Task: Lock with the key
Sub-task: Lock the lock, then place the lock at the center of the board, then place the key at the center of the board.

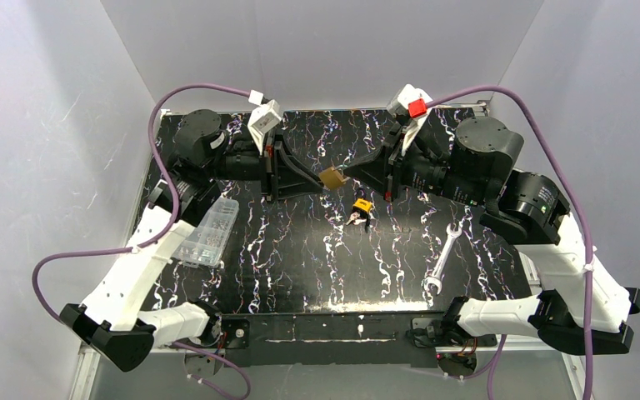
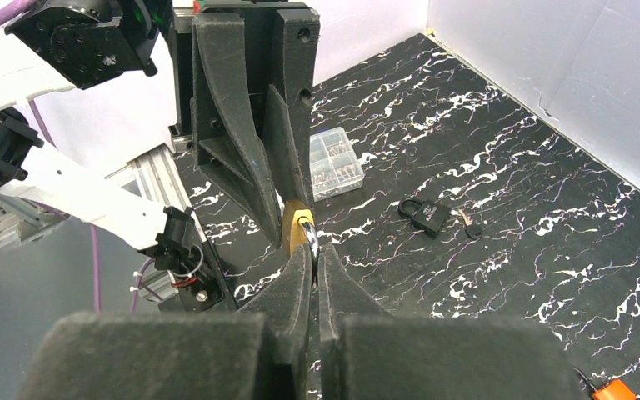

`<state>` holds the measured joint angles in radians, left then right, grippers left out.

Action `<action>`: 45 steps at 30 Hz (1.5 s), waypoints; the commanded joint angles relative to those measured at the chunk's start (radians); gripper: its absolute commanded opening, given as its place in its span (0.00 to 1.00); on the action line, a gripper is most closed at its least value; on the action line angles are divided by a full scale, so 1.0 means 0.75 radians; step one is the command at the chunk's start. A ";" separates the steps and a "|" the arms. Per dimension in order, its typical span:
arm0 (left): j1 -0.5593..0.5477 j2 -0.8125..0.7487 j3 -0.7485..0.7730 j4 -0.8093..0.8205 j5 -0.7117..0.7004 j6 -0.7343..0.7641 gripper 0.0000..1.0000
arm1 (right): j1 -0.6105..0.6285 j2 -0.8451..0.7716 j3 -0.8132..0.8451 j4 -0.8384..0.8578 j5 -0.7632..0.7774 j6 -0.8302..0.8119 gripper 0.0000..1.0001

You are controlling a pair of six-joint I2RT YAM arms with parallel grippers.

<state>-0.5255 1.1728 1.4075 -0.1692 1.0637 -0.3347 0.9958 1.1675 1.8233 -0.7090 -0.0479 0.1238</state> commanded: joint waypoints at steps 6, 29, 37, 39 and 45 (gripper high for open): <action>0.005 -0.041 -0.027 -0.123 -0.037 0.153 0.00 | -0.023 -0.057 0.075 0.068 0.057 -0.033 0.01; 0.005 0.096 -0.089 -0.336 -0.842 -0.024 0.00 | -0.282 0.146 -0.075 0.047 0.177 0.160 0.01; 0.007 0.207 -0.333 -0.320 -1.155 -0.270 0.00 | -0.452 0.390 -0.323 0.244 -0.025 0.388 0.01; 0.020 0.228 -0.404 -0.303 -1.173 -0.308 0.00 | -0.452 0.470 -0.342 0.251 -0.048 0.431 0.01; 0.086 0.269 -0.575 -0.327 -1.233 -0.392 0.00 | -0.449 0.666 -0.433 0.337 -0.190 0.566 0.01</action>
<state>-0.4946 1.3846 1.0306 -0.3973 0.2150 -0.5617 0.6548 1.6409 1.5333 -0.5877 -0.0826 0.4450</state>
